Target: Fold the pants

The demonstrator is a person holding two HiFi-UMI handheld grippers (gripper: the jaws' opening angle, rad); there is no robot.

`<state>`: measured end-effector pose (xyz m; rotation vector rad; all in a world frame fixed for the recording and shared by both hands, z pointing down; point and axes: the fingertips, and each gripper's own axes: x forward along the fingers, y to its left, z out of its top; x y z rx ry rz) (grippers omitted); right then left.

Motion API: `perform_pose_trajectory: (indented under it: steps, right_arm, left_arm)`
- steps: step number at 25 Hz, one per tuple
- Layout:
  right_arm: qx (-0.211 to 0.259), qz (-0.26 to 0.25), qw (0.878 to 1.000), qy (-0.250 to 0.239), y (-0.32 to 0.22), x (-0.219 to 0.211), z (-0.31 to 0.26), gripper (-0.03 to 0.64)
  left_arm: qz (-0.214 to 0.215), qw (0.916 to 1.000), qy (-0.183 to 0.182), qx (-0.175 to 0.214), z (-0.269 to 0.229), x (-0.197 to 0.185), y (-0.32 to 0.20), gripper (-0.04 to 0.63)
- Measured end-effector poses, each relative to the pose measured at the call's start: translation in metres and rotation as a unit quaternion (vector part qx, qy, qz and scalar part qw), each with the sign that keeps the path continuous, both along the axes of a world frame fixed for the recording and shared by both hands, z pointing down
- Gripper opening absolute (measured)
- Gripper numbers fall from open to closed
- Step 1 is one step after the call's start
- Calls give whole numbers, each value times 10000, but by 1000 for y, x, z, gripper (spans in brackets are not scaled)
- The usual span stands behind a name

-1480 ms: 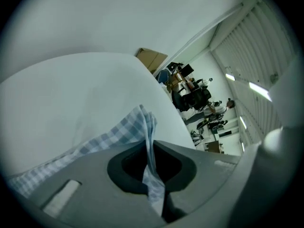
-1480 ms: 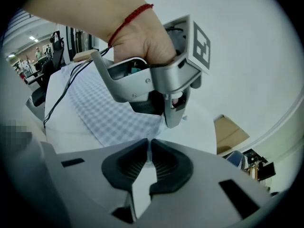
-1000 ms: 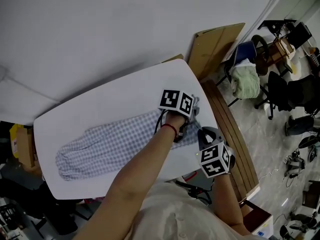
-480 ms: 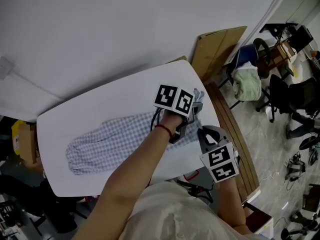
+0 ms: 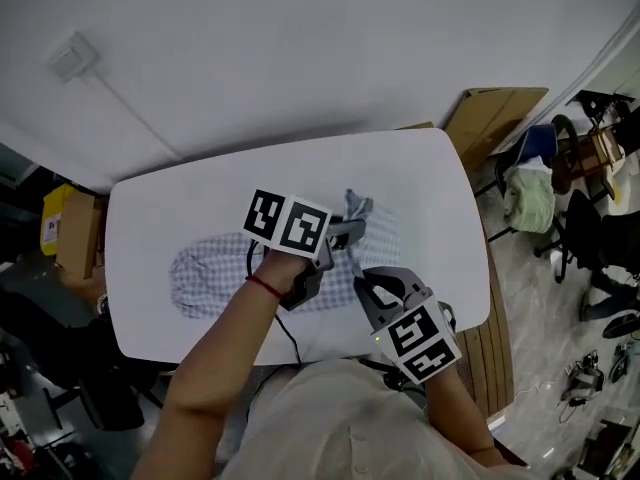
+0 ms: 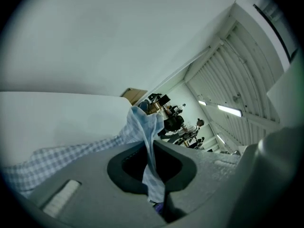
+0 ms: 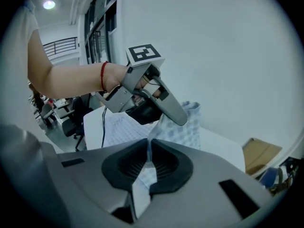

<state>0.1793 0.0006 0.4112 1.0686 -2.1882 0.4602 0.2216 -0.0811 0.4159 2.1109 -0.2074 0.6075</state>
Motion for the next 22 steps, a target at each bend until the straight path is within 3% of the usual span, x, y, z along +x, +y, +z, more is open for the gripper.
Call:
perform_pose_trajectory:
  steps: [5,13,18,22]
  right_arm:
    - [28,-908,9958,-95,-9,-112,-4,37]
    - [-180,-1780,9825,-507,-2,-263,3,37]
    - [-422,-2166,9740,-509,-2,-356,40,37]
    - [-663,-2233,9721,-278,-4,-405,82,37]
  left_arm:
    - [-440,9990,86,-57,-5,-112,-10,23]
    - [-1228,9922,140,-161,-1,-280,-11,23]
    - [-1635,9853,203,-455,38,-379,-12,23]
    - [-1794,9820,149,-569,85,-432,-14,23]
